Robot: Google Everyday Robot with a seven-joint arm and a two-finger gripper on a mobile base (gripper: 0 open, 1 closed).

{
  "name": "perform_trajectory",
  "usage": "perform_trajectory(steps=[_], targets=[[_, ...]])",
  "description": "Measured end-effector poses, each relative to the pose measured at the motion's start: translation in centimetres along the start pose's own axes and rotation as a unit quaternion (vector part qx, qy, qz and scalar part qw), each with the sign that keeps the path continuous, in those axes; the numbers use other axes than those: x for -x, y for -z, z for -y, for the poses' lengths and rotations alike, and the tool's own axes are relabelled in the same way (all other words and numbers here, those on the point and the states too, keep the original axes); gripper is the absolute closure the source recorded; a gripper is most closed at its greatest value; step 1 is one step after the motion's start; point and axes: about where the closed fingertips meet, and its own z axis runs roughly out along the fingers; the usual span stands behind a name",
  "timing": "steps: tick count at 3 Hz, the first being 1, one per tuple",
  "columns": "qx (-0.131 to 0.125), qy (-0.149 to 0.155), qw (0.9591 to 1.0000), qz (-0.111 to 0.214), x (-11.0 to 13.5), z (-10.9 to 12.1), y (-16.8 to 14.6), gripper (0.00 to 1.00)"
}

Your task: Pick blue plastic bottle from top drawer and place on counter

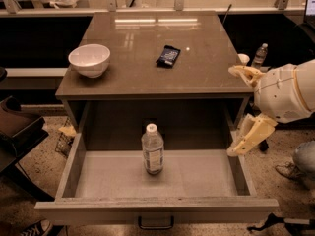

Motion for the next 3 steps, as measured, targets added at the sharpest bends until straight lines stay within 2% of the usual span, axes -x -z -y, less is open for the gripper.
perform_trajectory(steps=[1, 2, 3], targets=[[0.000, 0.001, 1.0000, -0.001, 0.0, 0.0, 0.0, 0.00], [0.004, -0.027, 0.9993, 0.026, -0.5, -0.3, -2.8, 0.00], [0.019, -0.082, 0.9917, 0.098, -1.3, -1.5, -9.9, 0.00]])
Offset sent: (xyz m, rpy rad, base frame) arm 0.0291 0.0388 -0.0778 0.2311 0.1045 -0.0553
